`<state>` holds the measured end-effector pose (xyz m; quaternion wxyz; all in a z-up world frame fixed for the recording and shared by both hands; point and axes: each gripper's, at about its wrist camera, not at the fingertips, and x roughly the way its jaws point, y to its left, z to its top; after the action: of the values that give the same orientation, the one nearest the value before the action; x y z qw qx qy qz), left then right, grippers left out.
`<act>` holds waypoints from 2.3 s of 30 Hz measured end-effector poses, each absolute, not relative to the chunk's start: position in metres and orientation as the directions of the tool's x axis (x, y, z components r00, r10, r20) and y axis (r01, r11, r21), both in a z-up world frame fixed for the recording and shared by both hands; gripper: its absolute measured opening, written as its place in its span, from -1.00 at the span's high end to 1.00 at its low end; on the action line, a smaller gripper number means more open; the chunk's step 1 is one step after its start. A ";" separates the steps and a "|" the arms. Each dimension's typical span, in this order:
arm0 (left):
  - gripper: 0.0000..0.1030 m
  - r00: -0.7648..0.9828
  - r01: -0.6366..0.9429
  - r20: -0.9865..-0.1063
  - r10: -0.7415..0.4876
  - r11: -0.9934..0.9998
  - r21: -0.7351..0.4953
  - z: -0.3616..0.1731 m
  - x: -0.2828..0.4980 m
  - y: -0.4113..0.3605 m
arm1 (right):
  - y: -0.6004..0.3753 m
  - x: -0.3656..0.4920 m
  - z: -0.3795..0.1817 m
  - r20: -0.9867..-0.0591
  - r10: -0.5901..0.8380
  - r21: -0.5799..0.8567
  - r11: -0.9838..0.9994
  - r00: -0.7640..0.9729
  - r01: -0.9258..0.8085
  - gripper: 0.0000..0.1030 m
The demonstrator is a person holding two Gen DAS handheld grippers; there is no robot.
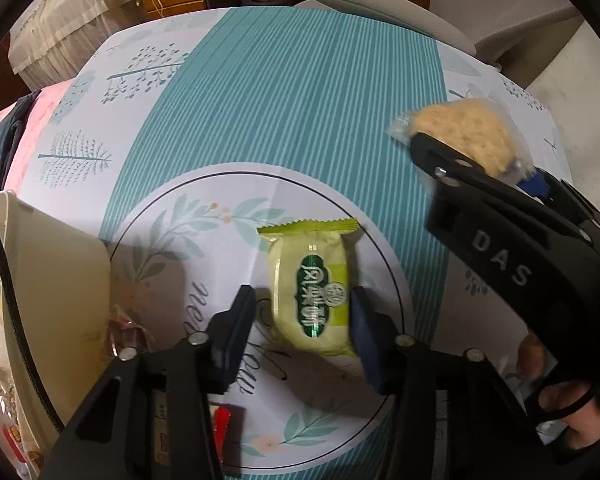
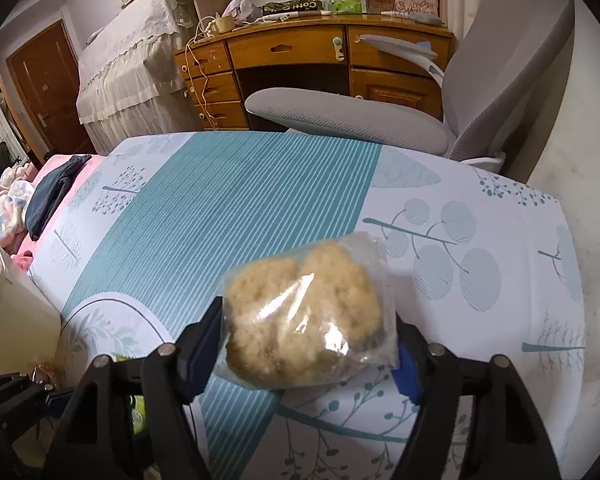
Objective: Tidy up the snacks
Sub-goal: 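Grasp the green packet with the left tool while the right grasps the puffed-rice bag, then carry both bags over the white tray and open both tools inside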
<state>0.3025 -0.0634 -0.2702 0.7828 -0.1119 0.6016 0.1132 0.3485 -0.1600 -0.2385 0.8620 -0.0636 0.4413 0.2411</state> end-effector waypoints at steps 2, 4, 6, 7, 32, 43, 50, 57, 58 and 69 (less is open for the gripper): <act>0.30 0.254 -0.320 -0.966 0.043 0.946 -0.042 -0.269 0.301 -0.058 | -0.162 0.347 -0.237 -0.799 0.344 0.094 0.882 0.494 -0.462 -0.32; 0.30 0.273 -0.315 -0.962 0.023 0.947 -0.066 -0.268 0.294 -0.054 | -0.166 0.346 -0.235 -0.806 0.335 0.099 0.888 0.487 -0.448 -0.29; 0.31 0.278 -0.297 -0.960 0.018 0.952 -0.069 -0.267 0.292 -0.053 | -0.172 0.342 -0.234 -0.814 0.324 0.102 0.897 0.482 -0.431 -0.27; 0.31 0.278 -0.296 -0.960 0.014 0.952 -0.072 -0.266 0.291 -0.051 | -0.175 0.340 -0.232 -0.817 0.321 0.103 0.899 0.480 -0.426 -0.27; 0.31 0.192 -0.324 -0.971 -0.141 0.925 -0.198 -0.228 0.230 -0.037 | -0.203 0.202 -0.214 -0.913 0.292 0.131 0.871 0.285 -0.473 -0.26; 0.31 0.252 -0.270 -0.950 -0.182 0.930 -0.250 -0.170 0.165 -0.033 | -0.189 0.142 -0.193 -0.920 0.317 0.186 0.871 0.230 -0.455 -0.26; 0.31 0.318 -0.181 -0.922 -0.219 0.941 -0.286 -0.130 0.128 -0.025 | -0.180 0.108 -0.170 -0.913 0.321 0.214 0.903 0.252 -0.372 -0.26; 0.31 0.378 -0.127 -0.893 -0.244 0.942 -0.311 -0.105 0.088 0.000 | -0.164 0.075 -0.152 -0.891 0.361 0.279 0.914 0.274 -0.295 -0.26; 0.31 0.385 -0.123 -0.889 -0.246 0.942 -0.313 -0.104 0.083 0.005 | -0.161 0.070 -0.149 -0.886 0.367 0.287 0.914 0.282 -0.286 -0.26; 0.31 0.450 -0.113 -0.865 -0.224 0.946 -0.303 -0.096 0.028 0.066 | -0.118 0.021 -0.132 -0.844 0.413 0.338 0.905 0.341 -0.259 -0.26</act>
<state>0.0284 0.0655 -0.0957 0.8360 -0.1608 0.5236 -0.0330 0.0211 -0.1178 -0.1324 0.8157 0.0719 0.5357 0.2062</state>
